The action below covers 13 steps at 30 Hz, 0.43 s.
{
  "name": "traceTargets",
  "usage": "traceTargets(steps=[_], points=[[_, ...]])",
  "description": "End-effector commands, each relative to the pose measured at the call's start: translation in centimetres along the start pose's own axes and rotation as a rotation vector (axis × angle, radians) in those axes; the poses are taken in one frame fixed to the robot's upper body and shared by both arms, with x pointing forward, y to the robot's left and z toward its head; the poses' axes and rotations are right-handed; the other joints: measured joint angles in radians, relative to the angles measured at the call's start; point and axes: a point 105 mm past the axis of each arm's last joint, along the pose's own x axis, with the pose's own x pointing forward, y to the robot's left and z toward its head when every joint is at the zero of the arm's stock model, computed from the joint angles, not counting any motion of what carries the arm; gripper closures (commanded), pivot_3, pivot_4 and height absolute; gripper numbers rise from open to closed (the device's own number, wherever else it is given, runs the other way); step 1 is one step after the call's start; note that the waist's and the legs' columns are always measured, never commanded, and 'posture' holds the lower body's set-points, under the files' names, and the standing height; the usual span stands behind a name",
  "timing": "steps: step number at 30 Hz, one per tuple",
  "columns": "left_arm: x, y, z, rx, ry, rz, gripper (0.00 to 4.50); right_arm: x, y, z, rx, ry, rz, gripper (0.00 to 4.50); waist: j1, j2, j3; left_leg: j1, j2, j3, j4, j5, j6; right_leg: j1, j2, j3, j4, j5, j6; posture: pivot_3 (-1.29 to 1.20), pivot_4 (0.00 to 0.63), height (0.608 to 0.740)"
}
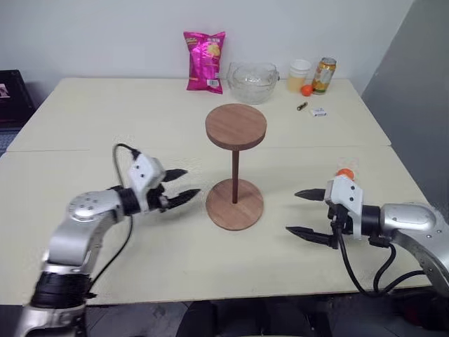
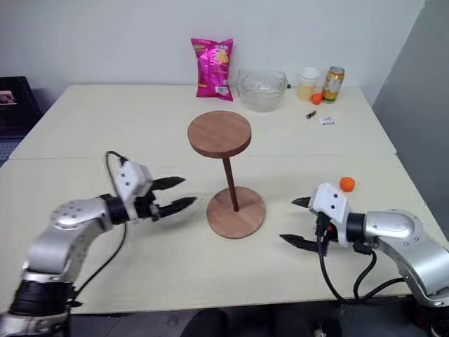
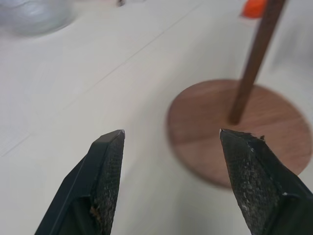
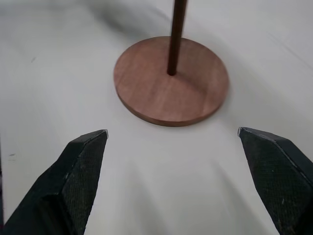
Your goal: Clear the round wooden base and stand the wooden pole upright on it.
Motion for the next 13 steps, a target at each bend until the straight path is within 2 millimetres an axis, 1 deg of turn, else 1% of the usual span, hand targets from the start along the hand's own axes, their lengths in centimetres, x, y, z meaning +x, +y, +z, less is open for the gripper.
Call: traceTargets(steps=[1, 2, 6, 8, 11, 13], points=[[-2.3, 0.6, 0.9, 0.073, 0.030, 0.110, 1.30, -0.9, -1.0, 1.0, -0.051, -0.038, -0.013, 0.00, 0.001, 0.001, 0.000, 0.000, 0.000, 0.000, 0.000, 0.000, 0.000, 0.000, 0.000, 0.000, 0.000, 0.000, 0.000, 0.00, 0.150, 0.740], [-2.7, 0.6, 0.9, 0.077, 0.036, 0.126, 1.30, -1.0, -1.1, 1.0, -0.054, -0.039, -0.013, 0.00, 0.003, 0.001, 0.001, 0.000, 0.000, 0.000, 0.000, 0.000, 0.000, 0.000, 0.000, 0.000, 0.000, 0.000, 0.000, 0.00, 0.150, 0.740], [-5.3, 0.4, 0.1, 0.027, 0.060, 0.220, 1.30, -2.1, -2.5, 1.2, -0.106, -0.084, -0.028, 0.00, 0.004, 0.001, 0.001, 0.000, 0.000, 0.000, 0.000, 0.000, 0.000, 0.000, -0.001, 0.000, -0.001, 0.001, -0.001, 0.00, 0.150, 0.740], [-6.2, 0.0, 0.3, 0.012, 0.029, 0.234, 1.30, -2.6, -2.8, 0.8, -0.113, -0.089, -0.014, 0.00, 0.004, 0.001, 0.001, 0.000, 0.000, 0.000, 0.000, 0.000, 0.000, 0.000, -0.001, 0.000, -0.001, 0.001, -0.002, 0.00, 0.150, 0.740], [-6.7, -0.2, -0.2, 0.009, 0.071, 0.242, 1.30, -3.0, -3.0, 0.3, -0.113, -0.091, -0.004, 0.00, 0.007, 0.001, 0.001, 0.000, 0.000, 0.000, 0.000, 0.000, 0.000, 0.000, -0.001, 0.000, -0.001, 0.001, -0.002, 0.00, 0.150, 0.740], [-6.9, -0.1, -0.3, 0.011, 0.063, 0.253, 1.30, -3.1, -3.2, 0.2, -0.116, -0.089, 0.004, 0.00, 0.007, 0.001, 0.001, 0.000, 0.000, 0.000, 0.000, 0.000, 0.000, 0.001, -0.001, 0.000, -0.001, 0.001, -0.002, 0.00, 0.150, 0.740]])
